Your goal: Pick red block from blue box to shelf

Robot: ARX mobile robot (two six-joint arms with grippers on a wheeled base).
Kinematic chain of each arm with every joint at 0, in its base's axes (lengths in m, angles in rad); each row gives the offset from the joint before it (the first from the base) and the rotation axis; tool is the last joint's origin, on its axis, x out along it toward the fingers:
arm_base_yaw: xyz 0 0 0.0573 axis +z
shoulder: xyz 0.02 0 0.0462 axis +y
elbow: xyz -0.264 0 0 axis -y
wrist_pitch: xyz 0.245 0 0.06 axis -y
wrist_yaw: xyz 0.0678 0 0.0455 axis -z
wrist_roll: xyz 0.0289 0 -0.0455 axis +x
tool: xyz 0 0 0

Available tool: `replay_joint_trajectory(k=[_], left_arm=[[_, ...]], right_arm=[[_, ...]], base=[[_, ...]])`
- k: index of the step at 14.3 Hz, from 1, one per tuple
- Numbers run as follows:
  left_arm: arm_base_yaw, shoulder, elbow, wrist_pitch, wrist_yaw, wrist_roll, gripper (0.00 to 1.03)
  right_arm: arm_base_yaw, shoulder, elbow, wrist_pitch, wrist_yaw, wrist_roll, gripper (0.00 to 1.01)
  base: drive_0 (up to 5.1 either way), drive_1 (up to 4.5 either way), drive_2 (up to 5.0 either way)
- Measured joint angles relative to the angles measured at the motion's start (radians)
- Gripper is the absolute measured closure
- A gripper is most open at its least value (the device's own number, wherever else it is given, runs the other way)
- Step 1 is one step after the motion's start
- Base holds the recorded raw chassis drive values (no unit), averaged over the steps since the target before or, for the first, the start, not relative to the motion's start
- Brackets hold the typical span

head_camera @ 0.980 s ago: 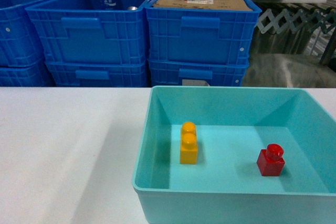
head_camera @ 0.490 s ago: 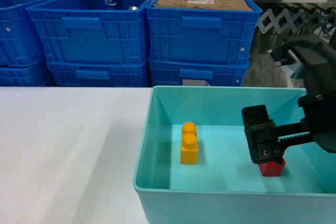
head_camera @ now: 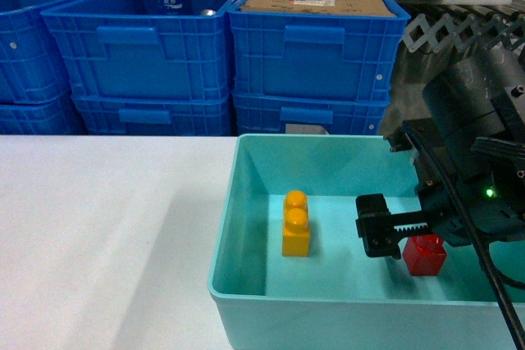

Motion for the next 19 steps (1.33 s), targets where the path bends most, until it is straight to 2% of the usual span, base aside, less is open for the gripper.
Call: replay_joint_trajectory(k=[1,3,5,9,11,13,14,16,17,18,19], left_arm=[[0.000,0.000,0.000,0.001,0.000,0.000,0.05],[0.000,0.000,0.000,0.000,0.000,0.000,0.05],[0.000,0.000,0.000,0.000,0.000,0.000,0.05],[0.000,0.000,0.000,0.000,0.000,0.000,0.05],[0.000,0.000,0.000,0.000,0.000,0.000,0.05],[0.000,0.000,0.000,0.000,0.000,0.000,0.05],[0.000,0.000,0.000,0.000,0.000,0.000,0.05],[0.000,0.000,0.000,0.000,0.000,0.000,0.05],[0.000,0.000,0.000,0.001,0.000,0.000,0.05],[0.000,0.000,0.000,0.000,0.002,0.000,0.05],[0.000,0.000,0.000,0.003,0.000,0.000,0.05]], right_arm=[[0.000,0.019,0.005,-0.010,0.006,0.007,0.04],[0.000,0.053,0.013,-0.030,0.001,0.031,0.26],[0.000,0.056,0.013,-0.039,-0.016,0.049,0.41],[0.000,0.049,0.003,-0.010,-0.023,0.056,0.70],[0.000,-0.039,-0.065,0.037,-0.037,0.060,0.73],[0.000,-0.352,-0.248,0.097,-0.092,0.067,0.73],[0.000,-0.484,-0.326,0.098,-0.092,0.068,0.73],[0.020,-0.872,-0.539,0.127,-0.007,0.031,0.73],[0.021,-0.942,-0.549,0.162,0.003,0.013,0.73],[0.018,-0.911,-0.618,0.443,0.066,-0.038,0.73],[-0.002,-0.911,-0.713,0.603,0.072,-0.081,0.73]], base=[[0.0,0.00,0.0],[0.0,0.00,0.0],[0.0,0.00,0.0],[0.0,0.00,0.0],[0.0,0.00,0.0],[0.0,0.00,0.0],[0.0,0.00,0.0],[0.0,0.00,0.0],[0.0,0.00,0.0],[0.0,0.00,0.0],[0.0,0.00,0.0]])
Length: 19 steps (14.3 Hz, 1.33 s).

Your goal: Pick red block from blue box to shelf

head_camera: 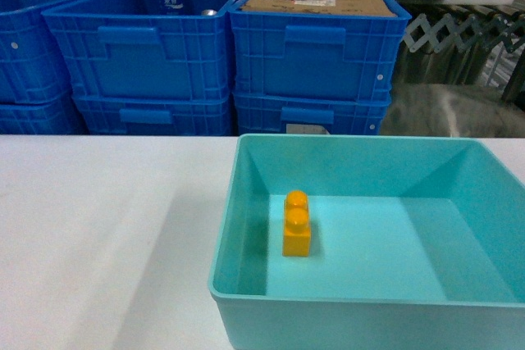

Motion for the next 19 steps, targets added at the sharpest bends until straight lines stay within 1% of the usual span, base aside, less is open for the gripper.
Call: replay_joint_trajectory(k=[1,2,3,4,5,9,10,11,13,18,19], left_arm=[[0.001,0.000,0.000,-0.006,-0.003,0.000,0.05],[0.001,0.000,0.000,-0.003,-0.001,0.000,0.05],[0.001,0.000,0.000,-0.003,0.000,0.000,0.05],[0.000,0.000,0.000,-0.003,0.000,0.000,0.05],[0.000,0.000,0.000,-0.003,0.000,0.000,0.05],[0.000,0.000,0.000,-0.003,0.000,0.000,0.05],[0.000,0.000,0.000,-0.003,0.000,0.000,0.05],[0.000,0.000,0.000,-0.003,-0.002,0.000,0.05],[0.000,0.000,0.000,-0.003,0.000,0.000,0.05],[0.000,0.000,0.000,-0.003,0.000,0.000,0.05],[0.000,0.000,0.000,-0.003,0.000,0.000,0.05]], right_arm=[[-0.029,-0.024,-0.090,0.094,-0.010,-0.024,0.73],[-0.062,-0.086,-0.121,0.146,-0.029,-0.037,0.73],[-0.085,-0.154,-0.125,0.146,-0.057,-0.042,0.73],[-0.113,-0.211,-0.167,0.109,-0.087,-0.049,0.73],[-0.129,-0.237,-0.194,0.077,-0.106,-0.052,0.73],[-0.190,-0.418,-0.248,-0.029,-0.167,-0.055,0.73],[-0.258,-0.424,-0.284,0.026,-0.247,-0.055,0.73],[-0.288,-0.455,-0.294,-0.037,-0.245,-0.055,0.74],[-0.279,-0.551,-0.294,-0.101,-0.258,-0.055,0.74],[-0.279,-0.737,-0.295,-0.277,-0.258,-0.055,0.74],[-0.279,-0.787,-0.295,-0.332,-0.258,-0.055,0.74]], base=[[0.0,0.00,0.0],[0.0,0.00,0.0],[0.0,0.00,0.0],[0.0,0.00,0.0],[0.0,0.00,0.0],[0.0,0.00,0.0],[0.0,0.00,0.0],[0.0,0.00,0.0],[0.0,0.00,0.0],[0.0,0.00,0.0],[0.0,0.00,0.0]])
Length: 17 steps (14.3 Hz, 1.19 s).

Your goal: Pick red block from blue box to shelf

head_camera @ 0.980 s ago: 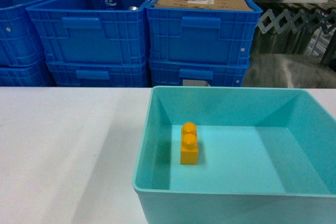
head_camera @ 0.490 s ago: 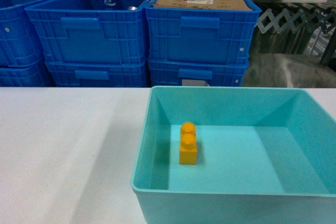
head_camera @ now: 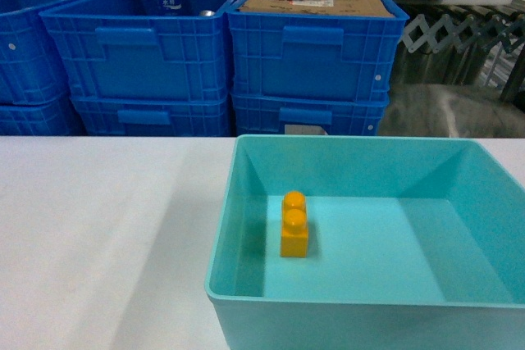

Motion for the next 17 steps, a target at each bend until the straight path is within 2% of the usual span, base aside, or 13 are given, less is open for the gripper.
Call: replay_joint_trajectory(k=[7,9,17], left_arm=[[0.000,0.000,0.000,0.000,0.000,0.000,0.05],[0.000,0.000,0.000,0.000,-0.001,0.000,0.05],[0.000,0.000,0.000,0.000,0.000,0.000,0.05]], right_arm=[[0.000,-0.160,0.000,-0.157,0.000,0.000,0.74],[0.000,-0.319,0.001,-0.336,-0.001,0.000,0.74],[0.000,-0.328,0.000,-0.335,-0.001,0.000,0.74]], base=[[0.0,0.00,0.0],[0.0,0.00,0.0],[-0.2,-0.24,-0.2]])
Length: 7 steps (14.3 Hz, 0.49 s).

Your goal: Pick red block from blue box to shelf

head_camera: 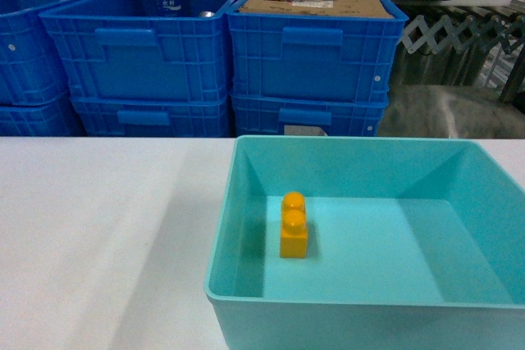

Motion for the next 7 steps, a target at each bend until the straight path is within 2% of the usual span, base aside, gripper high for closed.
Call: replay_joint_trajectory(k=[7], left_arm=[[0.001,0.000,0.000,0.000,0.000,0.000,0.05]], right_arm=[[0.000,0.000,0.000,0.000,0.000,0.000,0.74]], base=[[-1.5,-1.55,-1.5]])
